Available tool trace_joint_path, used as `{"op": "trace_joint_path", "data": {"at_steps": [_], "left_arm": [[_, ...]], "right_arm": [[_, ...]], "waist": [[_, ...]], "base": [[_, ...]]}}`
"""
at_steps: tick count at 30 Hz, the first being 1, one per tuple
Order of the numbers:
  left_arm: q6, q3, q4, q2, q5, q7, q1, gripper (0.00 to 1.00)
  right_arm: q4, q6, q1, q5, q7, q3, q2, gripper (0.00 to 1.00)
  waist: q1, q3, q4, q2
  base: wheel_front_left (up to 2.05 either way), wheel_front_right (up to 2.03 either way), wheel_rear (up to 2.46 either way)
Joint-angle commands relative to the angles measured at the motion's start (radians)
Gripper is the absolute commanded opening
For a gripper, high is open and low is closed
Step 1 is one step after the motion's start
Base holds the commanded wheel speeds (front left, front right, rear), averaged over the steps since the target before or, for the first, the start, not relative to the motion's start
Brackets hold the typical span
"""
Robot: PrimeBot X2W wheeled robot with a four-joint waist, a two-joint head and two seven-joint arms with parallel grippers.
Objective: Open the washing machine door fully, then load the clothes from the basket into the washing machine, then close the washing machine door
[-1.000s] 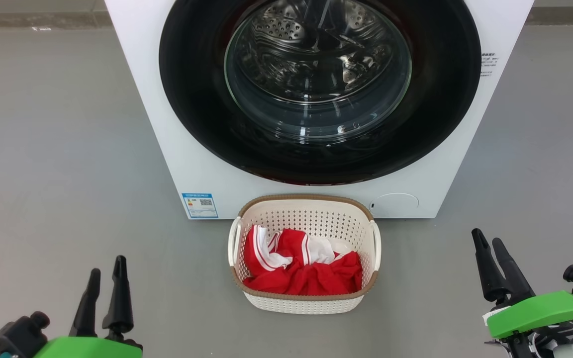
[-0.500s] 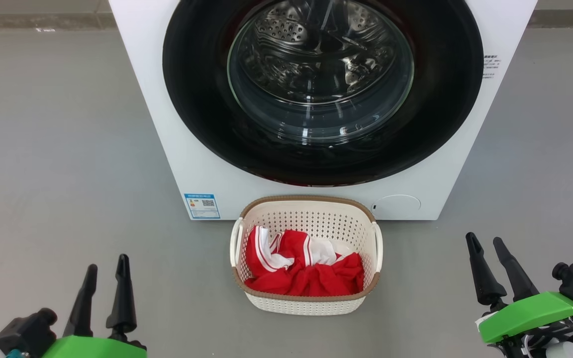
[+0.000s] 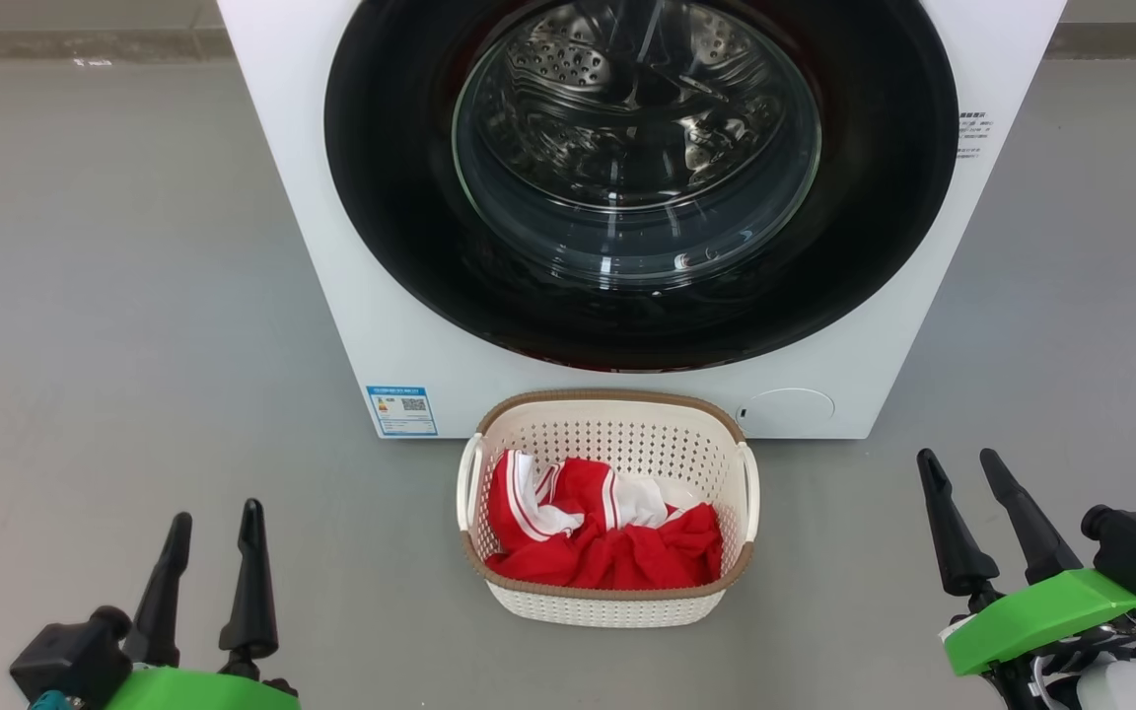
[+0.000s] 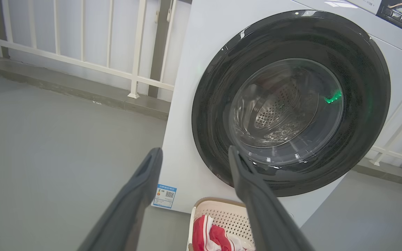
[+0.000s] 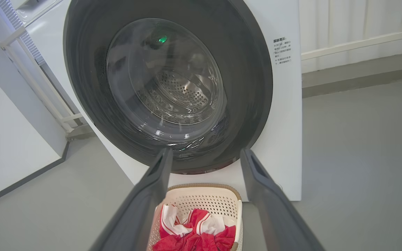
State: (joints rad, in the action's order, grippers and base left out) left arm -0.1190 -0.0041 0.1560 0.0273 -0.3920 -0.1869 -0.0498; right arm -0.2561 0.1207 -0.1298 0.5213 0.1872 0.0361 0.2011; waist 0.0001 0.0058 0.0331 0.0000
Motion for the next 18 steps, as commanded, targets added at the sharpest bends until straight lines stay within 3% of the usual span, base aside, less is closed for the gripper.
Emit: {"op": "trace_joint_path", "data": {"at_steps": [1, 18], "left_arm": [[-0.004, 0.023, -0.033, 0.018, 0.029, -0.014, -0.042, 1.0], [-0.007, 0.016, -0.037, 0.022, 0.205, -0.064, -0.051, 1.0]], "right_arm": [[0.027, 0.008, -0.037, -0.03, 0.014, 0.023, 0.019, 1.0], [0.04, 0.01, -0.045, -0.206, 0.064, 0.026, 0.033, 1.0]], "waist": [[0.0, 0.0, 0.0, 0.0], [0.0, -0.002, 0.009, 0.0]], "base": [[0.0, 0.0, 0.0], [0.0, 0.0, 0.0]]}}
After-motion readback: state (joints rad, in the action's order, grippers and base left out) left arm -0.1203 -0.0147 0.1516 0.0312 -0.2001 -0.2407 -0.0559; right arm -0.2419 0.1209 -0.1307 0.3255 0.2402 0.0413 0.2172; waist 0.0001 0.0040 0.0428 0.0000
